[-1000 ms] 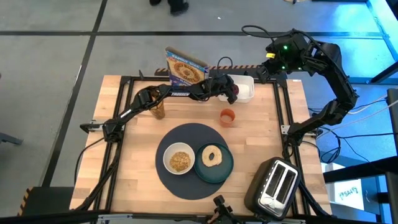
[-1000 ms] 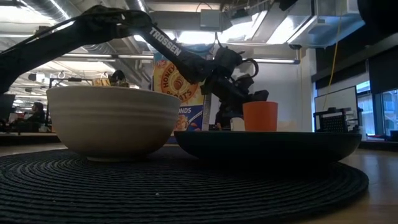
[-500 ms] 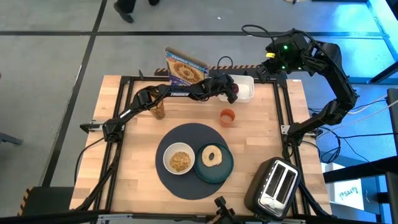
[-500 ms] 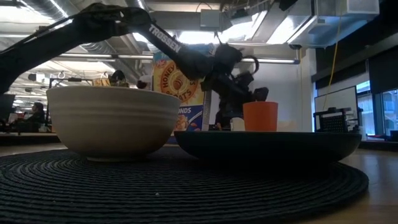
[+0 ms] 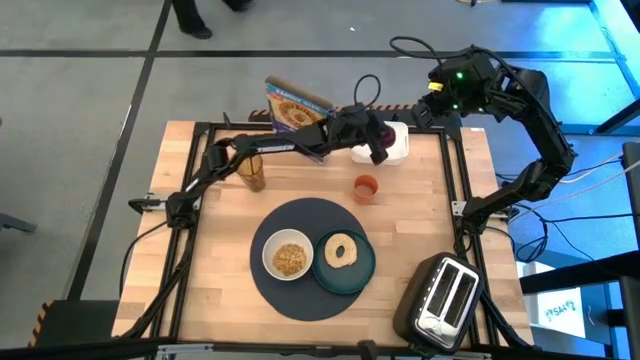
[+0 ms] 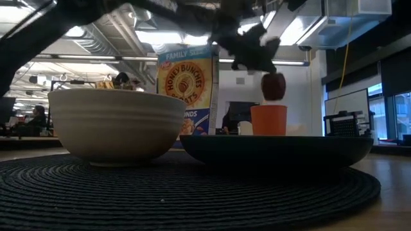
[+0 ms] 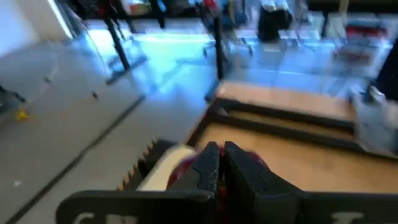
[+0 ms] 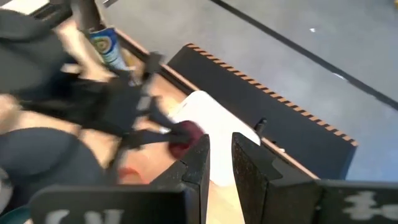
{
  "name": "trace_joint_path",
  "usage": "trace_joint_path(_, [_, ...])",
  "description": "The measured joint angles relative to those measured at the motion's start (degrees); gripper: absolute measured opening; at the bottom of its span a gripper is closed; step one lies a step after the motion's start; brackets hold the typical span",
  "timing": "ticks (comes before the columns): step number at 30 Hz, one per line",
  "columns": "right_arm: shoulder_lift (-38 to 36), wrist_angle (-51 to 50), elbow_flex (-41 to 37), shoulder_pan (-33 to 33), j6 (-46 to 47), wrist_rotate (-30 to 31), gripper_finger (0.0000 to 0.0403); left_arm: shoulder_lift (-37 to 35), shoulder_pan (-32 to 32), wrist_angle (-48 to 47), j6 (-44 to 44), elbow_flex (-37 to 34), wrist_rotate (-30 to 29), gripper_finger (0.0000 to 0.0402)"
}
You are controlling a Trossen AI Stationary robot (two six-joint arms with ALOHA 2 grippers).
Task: Arrange a breakfast setting
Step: Put the apple from the white bin on the green plate
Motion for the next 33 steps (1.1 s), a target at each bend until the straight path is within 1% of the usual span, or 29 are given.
trace_joint_path(1, [0.0,0.0,0.0,0.0,0.0,0.6,0.0056,-1.4,-0.5,-2.9,0.2,-0.1,0.1,0.0007])
trace_joint_path(3, [-0.1,0.0,0.0,0.0,0.0,1.6,0.0056,-3.5,-1.6,-5.2,0.1,0.0,0.3,0.0006])
trace_joint_path(5, [-0.1,0.0,0.0,0.0,0.1,1.9,0.0056,-5.8,-2.6,-9.4,-0.9,0.0,0.5,0.0006])
trace_joint_path(8, [-0.1,0.0,0.0,0.0,1.0,2.0,0.0056,-8.6,-4.2,-15.0,-2.2,0.0,2.4,0.0006])
trace_joint_path(10, [-0.1,0.1,0.0,0.0,1.4,2.0,0.0056,-9.5,-5.5,-17.8,-2.5,0.0,4.7,0.0006])
trace_joint_path(12, [-0.1,0.3,0.0,0.1,2.4,2.1,0.0056,-10.1,-7.2,-21.8,-1.9,-0.1,8.4,0.0006])
trace_joint_path(17, [-0.1,0.3,0.0,0.1,4.3,2.4,0.0056,-10.1,-12.4,-25.2,1.9,-0.1,18.4,0.0006])
trace_joint_path(21, [-0.1,-0.7,0.0,0.2,6.6,2.0,0.0056,-10.3,-15.2,-26.2,2.0,-1.3,19.4,0.0006])
trace_joint_path(23, [-0.1,-2.2,0.0,1.6,8.6,2.8,0.0056,-11.0,-15.8,-26.2,1.1,-3.6,19.4,0.0005])
trace_joint_path(25, [-0.1,-3.0,0.0,3.1,11.2,4.5,0.0056,-12.9,-16.4,-25.7,0.7,-7.8,19.4,0.0005])
trace_joint_path(29, [-0.4,-2.9,-0.3,8.0,17.1,4.7,0.0056,-19.5,-17.6,-16.9,-1.4,-18.8,20.5,0.0005])
trace_joint_path(33, [-0.4,-2.9,-0.3,12.9,22.3,6.6,0.0056,-25.3,-20.1,-2.9,-3.6,-31.3,21.3,0.0005])
